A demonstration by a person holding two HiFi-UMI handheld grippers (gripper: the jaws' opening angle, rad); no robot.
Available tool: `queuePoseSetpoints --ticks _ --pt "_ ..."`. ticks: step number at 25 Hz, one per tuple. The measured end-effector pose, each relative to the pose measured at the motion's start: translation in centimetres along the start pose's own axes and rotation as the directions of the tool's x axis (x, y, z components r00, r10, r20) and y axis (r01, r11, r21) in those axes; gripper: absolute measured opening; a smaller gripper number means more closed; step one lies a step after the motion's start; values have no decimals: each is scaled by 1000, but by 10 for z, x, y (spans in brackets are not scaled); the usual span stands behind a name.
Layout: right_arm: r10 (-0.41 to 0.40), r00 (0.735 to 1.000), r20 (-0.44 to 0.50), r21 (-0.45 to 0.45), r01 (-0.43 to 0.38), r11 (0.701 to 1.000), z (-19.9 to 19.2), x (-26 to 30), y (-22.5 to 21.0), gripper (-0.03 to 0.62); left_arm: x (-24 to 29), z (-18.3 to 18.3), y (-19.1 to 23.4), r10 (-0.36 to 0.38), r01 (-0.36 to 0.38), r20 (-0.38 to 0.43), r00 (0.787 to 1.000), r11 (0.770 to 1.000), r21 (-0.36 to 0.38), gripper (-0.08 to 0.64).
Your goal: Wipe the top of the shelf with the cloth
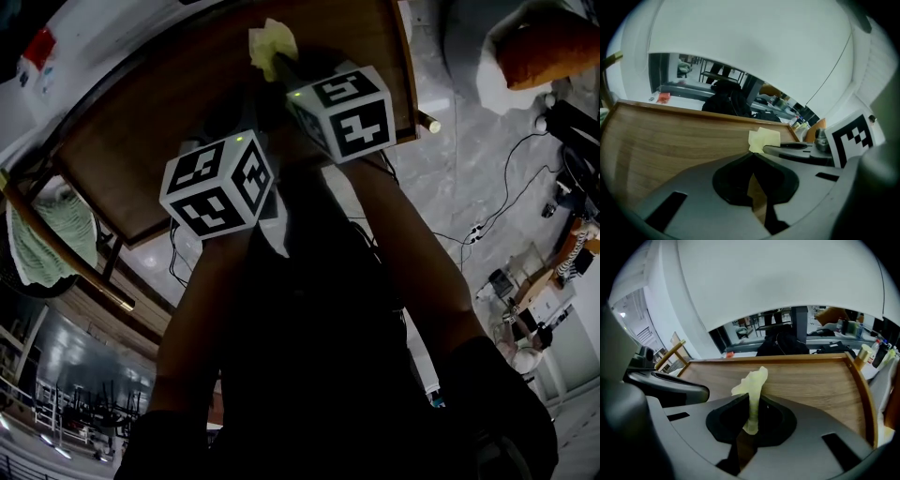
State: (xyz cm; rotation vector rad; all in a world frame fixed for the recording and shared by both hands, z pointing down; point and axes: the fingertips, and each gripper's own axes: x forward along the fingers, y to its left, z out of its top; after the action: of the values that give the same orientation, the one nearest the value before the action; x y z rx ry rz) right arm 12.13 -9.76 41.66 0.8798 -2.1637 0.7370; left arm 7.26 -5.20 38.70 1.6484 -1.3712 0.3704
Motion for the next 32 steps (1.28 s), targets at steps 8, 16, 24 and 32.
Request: queuePoseSetpoints --ticks 8,16,24,32 --pt "-99 995 -1 33 99 995 -8 -31 -65 41 27 -4 -50 -66 66 -10 998 997 28 11" --pt "-217 976 -29 69 219 973 -15 -54 -108 41 34 -6 -77 -110 111 -15 994 993 45 11" --pt "-404 912 -69 139 410 902 -20 -73 -137 41 26 -6 -80 -129 129 -4 992 991 23 11" --pt "-469 883 -12 90 468 879 -2 -80 -112 41 -9 1 -37 -100 101 40 994 994 -28 11"
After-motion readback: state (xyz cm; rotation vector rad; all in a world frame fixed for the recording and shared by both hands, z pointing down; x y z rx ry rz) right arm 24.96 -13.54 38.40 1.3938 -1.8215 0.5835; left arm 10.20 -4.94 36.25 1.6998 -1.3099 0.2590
